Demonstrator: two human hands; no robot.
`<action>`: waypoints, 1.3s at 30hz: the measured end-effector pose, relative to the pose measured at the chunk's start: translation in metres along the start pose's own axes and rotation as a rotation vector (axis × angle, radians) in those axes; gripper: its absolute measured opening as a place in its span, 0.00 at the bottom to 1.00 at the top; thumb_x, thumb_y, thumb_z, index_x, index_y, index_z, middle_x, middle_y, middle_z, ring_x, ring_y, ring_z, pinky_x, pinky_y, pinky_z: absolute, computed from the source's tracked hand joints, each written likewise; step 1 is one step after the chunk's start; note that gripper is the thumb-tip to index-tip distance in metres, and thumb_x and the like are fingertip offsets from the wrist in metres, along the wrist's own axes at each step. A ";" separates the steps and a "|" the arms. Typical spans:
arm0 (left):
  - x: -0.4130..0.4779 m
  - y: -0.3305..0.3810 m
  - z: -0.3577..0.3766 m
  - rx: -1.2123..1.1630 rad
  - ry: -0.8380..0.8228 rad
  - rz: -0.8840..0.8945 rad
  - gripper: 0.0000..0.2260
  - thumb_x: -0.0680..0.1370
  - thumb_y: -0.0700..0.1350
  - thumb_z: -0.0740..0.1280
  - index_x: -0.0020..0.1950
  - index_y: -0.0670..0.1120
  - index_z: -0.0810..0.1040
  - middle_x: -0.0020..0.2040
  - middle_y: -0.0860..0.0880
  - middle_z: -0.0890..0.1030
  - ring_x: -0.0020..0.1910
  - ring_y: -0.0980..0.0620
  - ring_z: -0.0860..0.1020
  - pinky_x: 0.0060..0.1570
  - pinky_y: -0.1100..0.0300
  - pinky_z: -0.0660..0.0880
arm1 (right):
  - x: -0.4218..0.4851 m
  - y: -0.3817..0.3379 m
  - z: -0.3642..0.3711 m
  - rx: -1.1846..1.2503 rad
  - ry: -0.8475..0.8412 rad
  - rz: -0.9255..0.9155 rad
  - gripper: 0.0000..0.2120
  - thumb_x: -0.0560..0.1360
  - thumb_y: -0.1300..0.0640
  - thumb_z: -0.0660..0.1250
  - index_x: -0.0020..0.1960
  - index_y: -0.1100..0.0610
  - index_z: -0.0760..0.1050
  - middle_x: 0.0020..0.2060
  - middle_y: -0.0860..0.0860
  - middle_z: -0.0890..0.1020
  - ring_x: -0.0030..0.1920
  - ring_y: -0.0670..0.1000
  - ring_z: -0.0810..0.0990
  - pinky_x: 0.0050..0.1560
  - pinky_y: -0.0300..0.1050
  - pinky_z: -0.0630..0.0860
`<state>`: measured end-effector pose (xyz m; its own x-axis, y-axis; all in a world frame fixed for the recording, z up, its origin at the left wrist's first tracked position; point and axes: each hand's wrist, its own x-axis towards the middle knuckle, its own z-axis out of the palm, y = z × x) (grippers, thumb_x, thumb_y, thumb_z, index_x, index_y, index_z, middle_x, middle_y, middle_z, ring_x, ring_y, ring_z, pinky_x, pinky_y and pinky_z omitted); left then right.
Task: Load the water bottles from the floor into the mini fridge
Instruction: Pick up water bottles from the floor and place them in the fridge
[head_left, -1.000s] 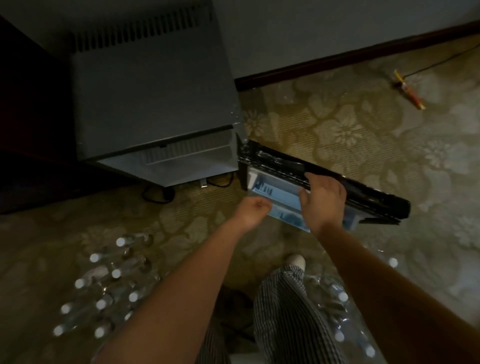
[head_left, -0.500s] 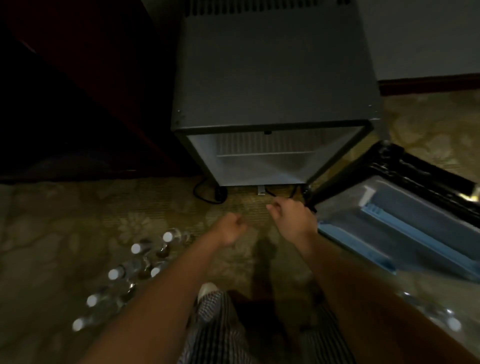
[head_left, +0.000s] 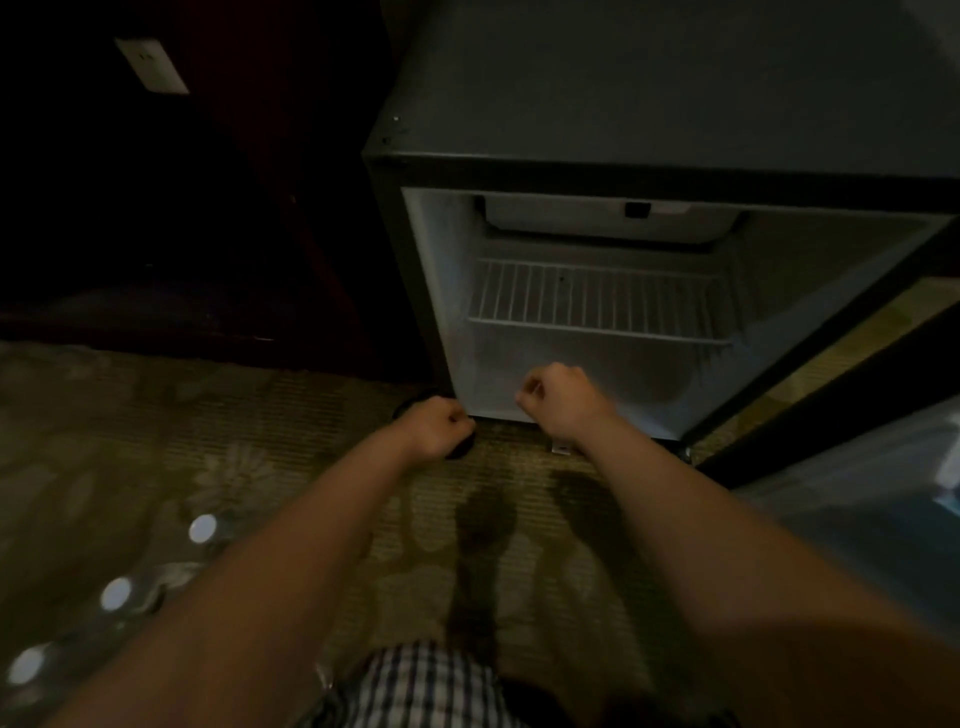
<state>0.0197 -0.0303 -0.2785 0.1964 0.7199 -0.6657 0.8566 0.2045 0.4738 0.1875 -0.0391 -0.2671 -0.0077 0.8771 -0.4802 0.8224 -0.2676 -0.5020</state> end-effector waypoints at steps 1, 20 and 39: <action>-0.001 -0.003 0.000 0.003 0.014 0.011 0.13 0.80 0.47 0.60 0.59 0.42 0.77 0.58 0.43 0.78 0.58 0.46 0.76 0.54 0.59 0.69 | 0.001 0.000 0.003 0.002 0.015 -0.014 0.12 0.77 0.50 0.62 0.52 0.56 0.78 0.52 0.57 0.81 0.54 0.57 0.78 0.53 0.50 0.76; -0.259 -0.067 -0.043 0.249 0.320 0.140 0.16 0.79 0.52 0.60 0.64 0.46 0.73 0.63 0.46 0.75 0.61 0.47 0.73 0.58 0.55 0.71 | -0.229 -0.129 0.002 -0.222 -0.016 -0.286 0.14 0.78 0.53 0.63 0.60 0.59 0.75 0.55 0.57 0.79 0.53 0.55 0.79 0.52 0.48 0.75; -0.266 -0.216 0.041 0.350 -0.067 -0.153 0.22 0.77 0.49 0.64 0.70 0.48 0.66 0.70 0.46 0.69 0.68 0.46 0.69 0.66 0.50 0.68 | -0.225 -0.160 0.197 -0.342 -0.361 -0.354 0.13 0.75 0.58 0.66 0.60 0.56 0.75 0.54 0.54 0.77 0.47 0.50 0.74 0.46 0.43 0.71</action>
<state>-0.1983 -0.2932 -0.2270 0.0746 0.6513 -0.7551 0.9871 0.0593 0.1487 -0.0541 -0.2722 -0.2203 -0.4570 0.6829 -0.5699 0.8704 0.2112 -0.4449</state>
